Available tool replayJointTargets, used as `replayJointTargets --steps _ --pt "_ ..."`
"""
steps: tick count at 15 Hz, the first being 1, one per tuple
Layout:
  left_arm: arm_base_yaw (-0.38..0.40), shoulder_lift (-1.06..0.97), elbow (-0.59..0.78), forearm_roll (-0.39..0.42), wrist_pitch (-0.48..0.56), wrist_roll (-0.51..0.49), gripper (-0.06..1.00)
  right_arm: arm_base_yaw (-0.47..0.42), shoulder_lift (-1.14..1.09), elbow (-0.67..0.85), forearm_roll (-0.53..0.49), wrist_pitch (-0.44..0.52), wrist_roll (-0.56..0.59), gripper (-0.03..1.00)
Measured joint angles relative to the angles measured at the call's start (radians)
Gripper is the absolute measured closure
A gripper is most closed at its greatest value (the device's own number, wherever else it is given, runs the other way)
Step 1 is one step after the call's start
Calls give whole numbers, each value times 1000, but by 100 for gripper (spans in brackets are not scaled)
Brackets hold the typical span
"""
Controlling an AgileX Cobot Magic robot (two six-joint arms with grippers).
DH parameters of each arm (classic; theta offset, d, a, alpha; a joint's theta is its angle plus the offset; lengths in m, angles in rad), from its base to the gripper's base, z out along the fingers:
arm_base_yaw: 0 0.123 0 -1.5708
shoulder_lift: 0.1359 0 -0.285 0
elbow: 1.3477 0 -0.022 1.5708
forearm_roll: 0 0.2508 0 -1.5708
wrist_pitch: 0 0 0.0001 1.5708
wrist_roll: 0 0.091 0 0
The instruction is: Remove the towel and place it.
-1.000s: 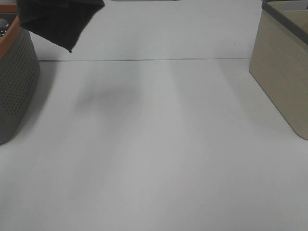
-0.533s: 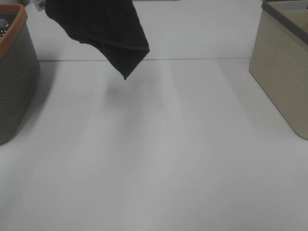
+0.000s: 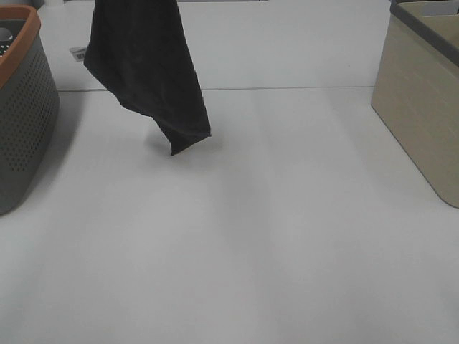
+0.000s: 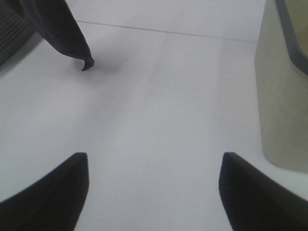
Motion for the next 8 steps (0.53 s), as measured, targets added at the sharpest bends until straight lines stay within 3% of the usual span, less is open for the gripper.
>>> replayJointTargets --steps 1,2,3,5,8 --pt "-35 7 0 41 38 -42 94 0 52 -5 61 -48 -102 27" --pt "-82 25 0 63 86 -67 94 0 139 -6 201 -98 -264 29" --pt "-101 41 0 62 103 -73 94 0 207 -6 296 -111 -352 30" --pt "-123 72 0 31 117 -76 94 0 352 -6 439 -138 -465 31" --pt "-129 78 0 -43 119 -76 94 0 525 -6 507 -238 -542 31"
